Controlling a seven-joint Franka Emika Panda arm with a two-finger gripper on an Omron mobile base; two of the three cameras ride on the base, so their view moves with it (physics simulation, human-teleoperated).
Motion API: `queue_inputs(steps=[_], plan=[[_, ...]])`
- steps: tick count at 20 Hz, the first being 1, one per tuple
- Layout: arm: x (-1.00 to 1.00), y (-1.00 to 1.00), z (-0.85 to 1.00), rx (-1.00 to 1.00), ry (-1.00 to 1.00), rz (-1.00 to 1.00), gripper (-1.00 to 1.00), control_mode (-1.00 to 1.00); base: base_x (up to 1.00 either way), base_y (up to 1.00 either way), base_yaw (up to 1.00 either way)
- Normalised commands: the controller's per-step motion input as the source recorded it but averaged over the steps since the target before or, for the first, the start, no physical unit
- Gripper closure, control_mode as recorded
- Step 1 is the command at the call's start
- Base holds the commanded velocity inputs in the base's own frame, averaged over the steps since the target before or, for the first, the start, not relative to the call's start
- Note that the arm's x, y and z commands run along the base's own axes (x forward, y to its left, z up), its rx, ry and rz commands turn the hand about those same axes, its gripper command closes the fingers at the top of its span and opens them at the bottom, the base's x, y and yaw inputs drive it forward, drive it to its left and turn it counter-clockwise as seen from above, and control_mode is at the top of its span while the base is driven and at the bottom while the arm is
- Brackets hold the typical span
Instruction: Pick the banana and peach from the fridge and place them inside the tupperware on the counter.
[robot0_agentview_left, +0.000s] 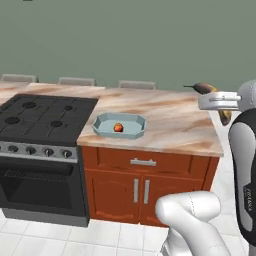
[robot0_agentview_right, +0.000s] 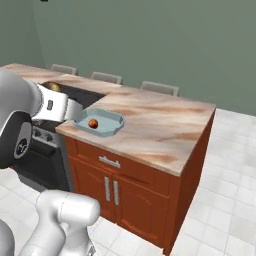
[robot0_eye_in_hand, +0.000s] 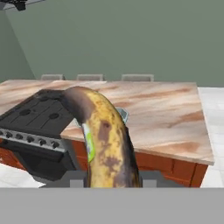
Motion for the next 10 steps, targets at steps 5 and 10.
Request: queue_inputs(steps=[5, 10], plan=[[0.00, 0.00, 0.00, 0.00, 0.00, 0.00, 1.00, 1.00, 0.39, 0.04, 0.00], [0.00, 0.00, 0.00, 0.00, 0.00, 0.00, 1.00, 1.00, 0.70, 0.44, -0.05]])
